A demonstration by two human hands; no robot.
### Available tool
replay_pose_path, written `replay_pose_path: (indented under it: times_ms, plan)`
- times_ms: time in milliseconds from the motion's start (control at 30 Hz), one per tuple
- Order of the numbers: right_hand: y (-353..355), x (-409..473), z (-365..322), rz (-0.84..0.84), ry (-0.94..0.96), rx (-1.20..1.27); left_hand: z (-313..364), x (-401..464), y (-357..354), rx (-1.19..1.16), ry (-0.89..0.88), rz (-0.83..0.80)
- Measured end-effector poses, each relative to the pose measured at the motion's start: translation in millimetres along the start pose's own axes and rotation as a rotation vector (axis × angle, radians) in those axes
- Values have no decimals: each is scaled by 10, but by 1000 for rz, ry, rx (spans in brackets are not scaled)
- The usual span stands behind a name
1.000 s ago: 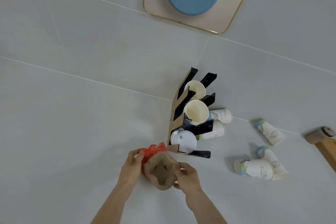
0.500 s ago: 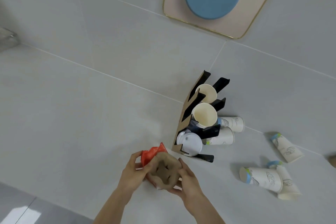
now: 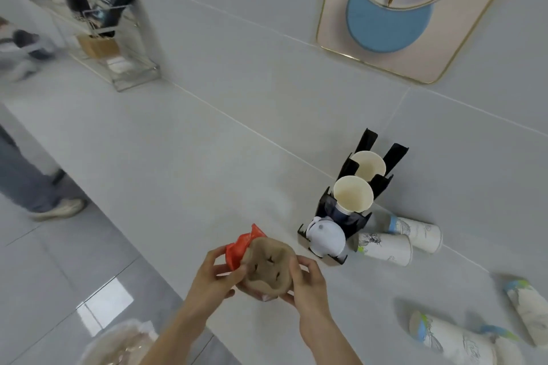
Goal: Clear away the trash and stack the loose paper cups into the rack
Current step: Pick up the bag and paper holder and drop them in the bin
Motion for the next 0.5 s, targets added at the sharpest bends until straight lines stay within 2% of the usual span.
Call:
replay_pose_path:
  times_ms: [233,367,500]
  plan:
    - [-553,-362,182,-203,-38,-23,-506,-494,604,-155,24,204]
    - [-951,-590,217,-341,-56,-108,-696,-655,984,-246,4,267]
    - [-1391,-756,247,-404,-42,-188,-872,-726,1409,-307,1,305]
Point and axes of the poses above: each hand's wrist, its own x-axis towards the middle knuckle, its own y-axis out of the back of the hand, z = x × y, the point moved 5 cm from there along x, towards the middle knuckle, and after that the axes turned 9 degrees about y, right-handed, at the moved point
